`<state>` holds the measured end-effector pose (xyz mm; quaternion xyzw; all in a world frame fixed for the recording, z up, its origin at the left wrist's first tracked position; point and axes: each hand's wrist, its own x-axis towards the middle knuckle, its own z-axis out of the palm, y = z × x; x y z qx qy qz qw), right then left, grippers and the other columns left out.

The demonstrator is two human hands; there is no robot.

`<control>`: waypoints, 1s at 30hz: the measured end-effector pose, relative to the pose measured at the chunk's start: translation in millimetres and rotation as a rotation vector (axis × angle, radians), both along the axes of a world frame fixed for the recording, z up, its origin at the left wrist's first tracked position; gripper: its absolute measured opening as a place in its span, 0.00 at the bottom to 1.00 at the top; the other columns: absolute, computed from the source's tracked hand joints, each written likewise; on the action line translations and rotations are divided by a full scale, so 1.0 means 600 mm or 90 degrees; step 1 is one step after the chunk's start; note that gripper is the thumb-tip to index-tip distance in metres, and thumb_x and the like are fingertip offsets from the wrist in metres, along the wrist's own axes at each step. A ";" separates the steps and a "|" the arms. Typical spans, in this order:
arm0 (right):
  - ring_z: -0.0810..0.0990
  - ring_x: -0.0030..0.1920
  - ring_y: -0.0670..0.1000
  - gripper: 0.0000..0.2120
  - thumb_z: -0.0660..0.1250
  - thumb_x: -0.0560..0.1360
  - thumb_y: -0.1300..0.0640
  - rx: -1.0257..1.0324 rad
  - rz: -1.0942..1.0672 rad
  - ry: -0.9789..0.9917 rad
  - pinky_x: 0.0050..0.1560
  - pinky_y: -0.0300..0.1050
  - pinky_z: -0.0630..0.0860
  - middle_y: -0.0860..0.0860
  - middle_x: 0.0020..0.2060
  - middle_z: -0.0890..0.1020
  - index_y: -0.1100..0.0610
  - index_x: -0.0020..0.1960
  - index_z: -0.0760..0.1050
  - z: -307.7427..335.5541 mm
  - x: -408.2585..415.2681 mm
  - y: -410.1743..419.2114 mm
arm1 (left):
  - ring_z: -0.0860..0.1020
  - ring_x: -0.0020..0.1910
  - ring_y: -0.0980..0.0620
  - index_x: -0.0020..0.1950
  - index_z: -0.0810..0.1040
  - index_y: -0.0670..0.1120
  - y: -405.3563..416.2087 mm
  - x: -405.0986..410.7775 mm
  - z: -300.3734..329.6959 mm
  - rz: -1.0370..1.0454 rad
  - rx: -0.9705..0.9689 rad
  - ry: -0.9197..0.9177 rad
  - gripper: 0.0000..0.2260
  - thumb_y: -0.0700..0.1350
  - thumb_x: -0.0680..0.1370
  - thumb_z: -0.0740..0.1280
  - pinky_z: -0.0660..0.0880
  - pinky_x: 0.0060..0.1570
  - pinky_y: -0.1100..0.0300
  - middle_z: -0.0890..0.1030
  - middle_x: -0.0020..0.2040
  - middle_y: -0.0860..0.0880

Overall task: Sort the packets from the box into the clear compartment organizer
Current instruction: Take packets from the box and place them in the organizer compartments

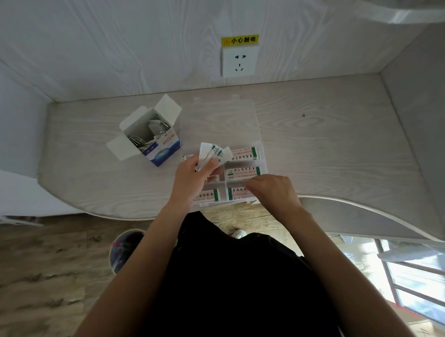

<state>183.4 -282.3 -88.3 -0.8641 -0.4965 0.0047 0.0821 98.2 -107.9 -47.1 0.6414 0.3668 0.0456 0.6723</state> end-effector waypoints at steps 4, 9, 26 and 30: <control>0.81 0.32 0.44 0.04 0.70 0.73 0.59 0.354 -0.165 0.323 0.31 0.36 0.77 0.48 0.37 0.84 0.55 0.48 0.82 0.030 -0.007 0.006 | 0.83 0.40 0.55 0.58 0.76 0.40 -0.008 0.000 0.000 -0.040 -0.023 -0.021 0.12 0.41 0.76 0.67 0.79 0.38 0.65 0.83 0.47 0.46; 0.80 0.30 0.47 0.10 0.72 0.72 0.53 0.368 -0.367 0.671 0.29 0.40 0.78 0.52 0.40 0.82 0.55 0.50 0.76 0.069 0.000 0.030 | 0.83 0.39 0.53 0.56 0.76 0.40 -0.024 0.005 0.004 -0.124 -0.032 -0.034 0.12 0.40 0.74 0.70 0.78 0.35 0.65 0.83 0.43 0.47; 0.76 0.29 0.40 0.06 0.72 0.71 0.64 0.456 -0.355 0.701 0.28 0.34 0.72 0.53 0.37 0.82 0.57 0.46 0.78 0.056 0.008 0.034 | 0.79 0.39 0.59 0.51 0.78 0.46 -0.020 0.013 0.005 -0.172 0.114 0.010 0.05 0.41 0.76 0.67 0.76 0.37 0.66 0.81 0.42 0.52; 0.75 0.29 0.41 0.08 0.71 0.72 0.66 0.445 -0.344 0.695 0.29 0.34 0.74 0.54 0.37 0.81 0.54 0.41 0.77 0.051 0.008 0.024 | 0.78 0.39 0.57 0.53 0.78 0.45 -0.021 0.012 0.006 -0.175 0.098 0.013 0.06 0.43 0.78 0.64 0.76 0.36 0.66 0.80 0.42 0.51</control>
